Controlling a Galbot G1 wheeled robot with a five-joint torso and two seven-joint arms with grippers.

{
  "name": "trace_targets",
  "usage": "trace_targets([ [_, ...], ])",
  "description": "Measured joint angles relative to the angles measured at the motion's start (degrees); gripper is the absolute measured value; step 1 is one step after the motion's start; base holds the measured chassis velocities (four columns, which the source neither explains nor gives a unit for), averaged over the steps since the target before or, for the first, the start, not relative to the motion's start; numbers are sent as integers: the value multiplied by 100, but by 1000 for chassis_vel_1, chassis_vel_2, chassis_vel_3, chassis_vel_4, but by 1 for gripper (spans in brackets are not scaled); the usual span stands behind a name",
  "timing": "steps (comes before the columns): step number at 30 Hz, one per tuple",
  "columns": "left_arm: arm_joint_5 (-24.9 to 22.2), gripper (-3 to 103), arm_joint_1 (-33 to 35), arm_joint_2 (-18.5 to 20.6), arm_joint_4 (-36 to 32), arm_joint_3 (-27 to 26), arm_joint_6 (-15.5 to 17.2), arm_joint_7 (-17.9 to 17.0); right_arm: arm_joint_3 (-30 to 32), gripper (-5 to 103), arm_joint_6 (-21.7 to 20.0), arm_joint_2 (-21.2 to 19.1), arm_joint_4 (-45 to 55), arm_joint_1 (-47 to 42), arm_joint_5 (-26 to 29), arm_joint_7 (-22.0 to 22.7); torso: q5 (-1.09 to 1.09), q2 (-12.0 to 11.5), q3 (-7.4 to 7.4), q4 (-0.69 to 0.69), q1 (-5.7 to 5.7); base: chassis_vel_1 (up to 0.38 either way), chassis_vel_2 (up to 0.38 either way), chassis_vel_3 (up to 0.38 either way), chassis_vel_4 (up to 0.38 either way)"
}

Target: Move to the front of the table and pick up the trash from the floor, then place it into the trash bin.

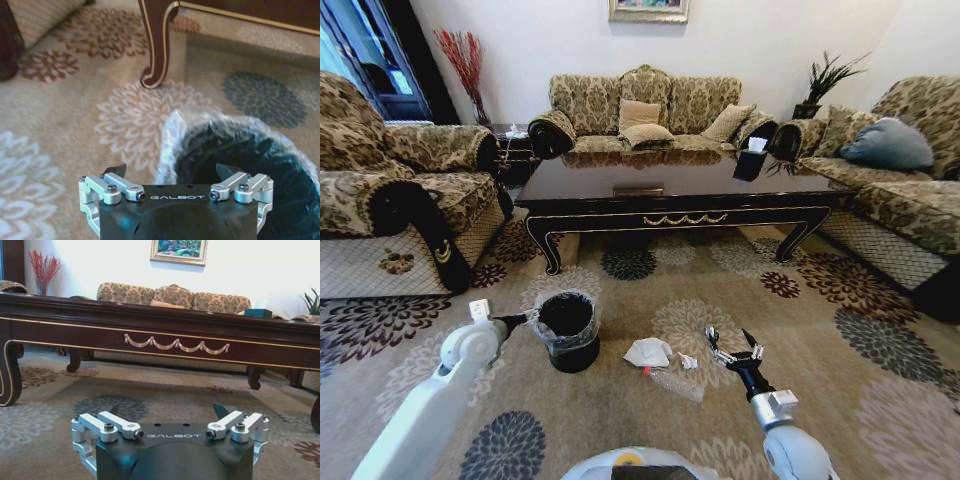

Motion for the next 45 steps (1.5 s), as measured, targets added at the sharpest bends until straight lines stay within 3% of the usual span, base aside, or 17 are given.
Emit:
trace_targets([
  [14,-470,100,-626,-252,1095,506,-28,-218,36,100,13,28,-9,-53,11,17,0,0,0,0,0,0,0,0,0],
  [22,-535,102,-766,-308,1365,602,-32,-252,43,100,21,29,-26,-55,13,26,0,0,0,0,0,0,0,0,0],
  [24,-567,92,-805,-329,1422,616,-32,-252,28,100,22,48,-35,-55,10,29,0,0,0,0,0,0,0,0,0],
  [26,-571,92,-808,-331,1429,617,-33,-250,25,100,23,51,-37,-55,9,30,0,0,0,1,0,0,0,0,0],
  [29,-623,76,-849,-345,1498,618,-40,-221,11,100,24,64,-54,-56,2,32,1,0,0,1,0,0,0,0,0],
  [31,-630,76,-855,-347,1510,618,-42,-217,10,100,24,65,-55,-55,1,33,2,1,-1,1,0,0,0,0,0],
  [32,-636,65,-865,-351,1536,619,-46,-209,8,100,24,65,-59,-54,1,35,2,1,-1,1,0,0,0,0,0],
  [33,-636,65,-867,-353,1546,618,-53,-208,7,100,24,66,-61,-53,0,37,2,1,-1,1,0,0,0,0,0],
  [35,-596,54,-868,-355,1566,617,-62,-196,5,100,24,75,-68,-49,0,41,2,1,-1,1,0,0,0,0,0],
  [37,-566,54,-867,-356,1575,614,-62,-174,4,100,24,84,-72,-48,0,42,3,1,-1,1,0,0,0,0,0],
  [39,-533,38,-843,-355,1584,587,-62,-102,-13,100,25,117,-80,-47,0,49,2,2,-1,1,0,0,0,0,0],
  [41,-530,38,-831,-355,1584,576,-62,-85,-25,100,24,126,-80,-47,-1,50,1,2,-1,0,0,0,0,0,0],
  [44,-514,22,-792,-345,1587,542,-62,-70,-55,100,23,130,-84,-36,-10,56,1,2,-1,0,0,0,0,0,0],
  [45,-507,22,-786,-344,1587,537,-62,-69,-57,100,22,128,-86,-29,-10,58,1,2,-2,0,-1,0,0,0,0],
])
